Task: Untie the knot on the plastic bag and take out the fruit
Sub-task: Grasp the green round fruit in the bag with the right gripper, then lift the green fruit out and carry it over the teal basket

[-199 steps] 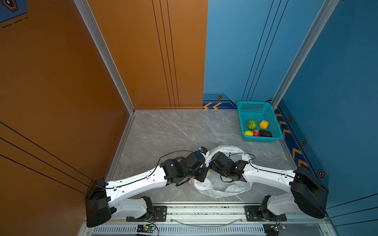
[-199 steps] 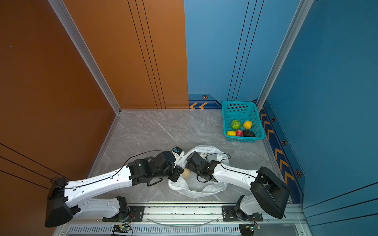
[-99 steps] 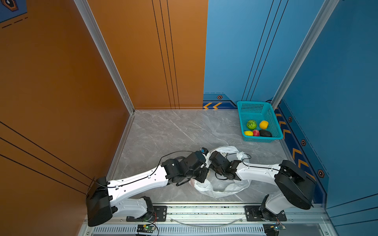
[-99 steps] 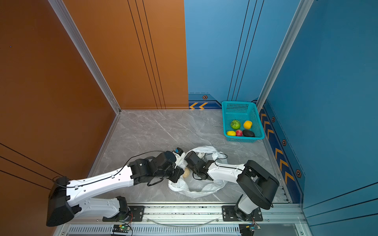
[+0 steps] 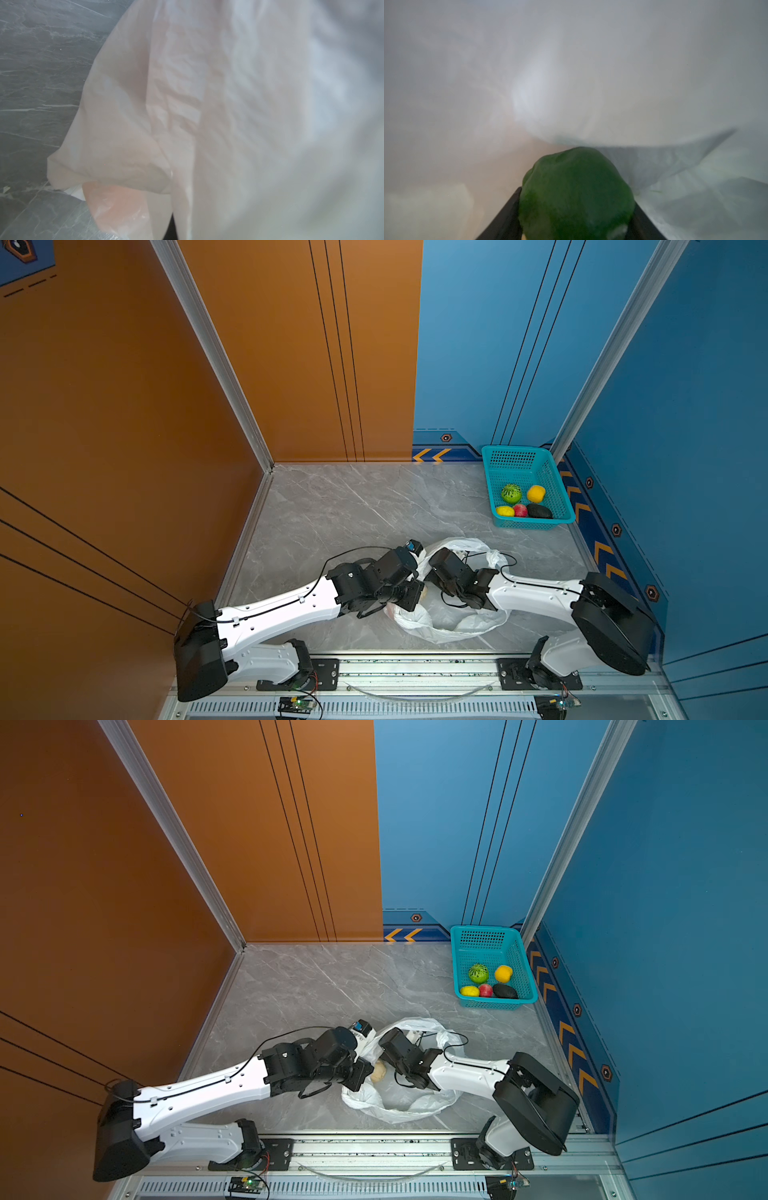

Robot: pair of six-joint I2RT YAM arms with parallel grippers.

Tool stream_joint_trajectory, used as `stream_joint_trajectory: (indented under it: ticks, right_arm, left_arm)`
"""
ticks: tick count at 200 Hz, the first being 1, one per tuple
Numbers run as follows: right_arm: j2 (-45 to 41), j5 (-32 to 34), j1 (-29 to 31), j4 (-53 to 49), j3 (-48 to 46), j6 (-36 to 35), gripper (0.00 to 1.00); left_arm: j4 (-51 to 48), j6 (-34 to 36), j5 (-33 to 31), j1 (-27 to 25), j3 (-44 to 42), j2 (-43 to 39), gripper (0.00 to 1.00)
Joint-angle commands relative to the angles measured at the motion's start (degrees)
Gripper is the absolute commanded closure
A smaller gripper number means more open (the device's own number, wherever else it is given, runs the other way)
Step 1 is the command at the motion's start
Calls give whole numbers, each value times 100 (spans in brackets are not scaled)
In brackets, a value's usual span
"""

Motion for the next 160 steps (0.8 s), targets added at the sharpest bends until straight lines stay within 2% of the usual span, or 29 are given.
stream_joint_trajectory:
  ticks: [1,44,84,119,160]
  right_arm:
    - [-476,19,-57,-726,-14,-306,48]
    - [-1398,-293,80,-1945,-11,-570,48]
    - [-2182,-304,235,-2903,207,-894,48]
    - [-2148,-260,593,-3592,708,-1251,49]
    - [-1804,-494,888,-3691,1065,-1509,48]
  left_arm:
    - [-122,32,-172,109,-4,-162,100]
    - [-140,-31,-375,193,-14,-238,100]
    - [-139,-22,-380,205,24,-196,100]
    - [-139,4,-428,210,78,-166,100]
    - [-139,85,-434,224,221,-88,100]
